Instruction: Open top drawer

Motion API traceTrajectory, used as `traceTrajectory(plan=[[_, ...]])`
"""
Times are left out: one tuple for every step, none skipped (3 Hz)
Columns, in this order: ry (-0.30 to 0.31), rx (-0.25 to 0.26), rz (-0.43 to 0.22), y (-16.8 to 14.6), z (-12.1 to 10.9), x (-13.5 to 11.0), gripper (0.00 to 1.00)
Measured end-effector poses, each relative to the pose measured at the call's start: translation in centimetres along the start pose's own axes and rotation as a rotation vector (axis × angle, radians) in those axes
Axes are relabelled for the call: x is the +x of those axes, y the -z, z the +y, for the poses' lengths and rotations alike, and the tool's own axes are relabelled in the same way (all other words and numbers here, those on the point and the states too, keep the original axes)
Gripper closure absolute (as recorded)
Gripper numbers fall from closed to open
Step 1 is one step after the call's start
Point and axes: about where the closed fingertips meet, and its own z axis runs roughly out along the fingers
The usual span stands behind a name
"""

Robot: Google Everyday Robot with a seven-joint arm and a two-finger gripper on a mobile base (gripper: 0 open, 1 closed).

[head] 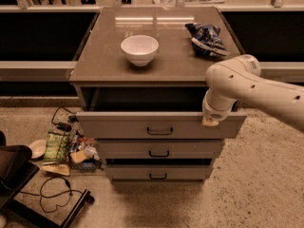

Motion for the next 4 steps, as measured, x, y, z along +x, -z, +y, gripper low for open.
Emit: traceTrajectory(plan=[[0.0, 0.0, 0.0, 0.11, -0.02, -0.01, 0.25], [0.0, 0.0, 0.0, 0.16, -0.03, -0.01, 0.03], [0.0, -0.001, 0.0, 0.1, 0.01, 0.0, 0.0], [-0.02, -0.028, -0.028, -0.77, 0.9, 0.43, 0.08]])
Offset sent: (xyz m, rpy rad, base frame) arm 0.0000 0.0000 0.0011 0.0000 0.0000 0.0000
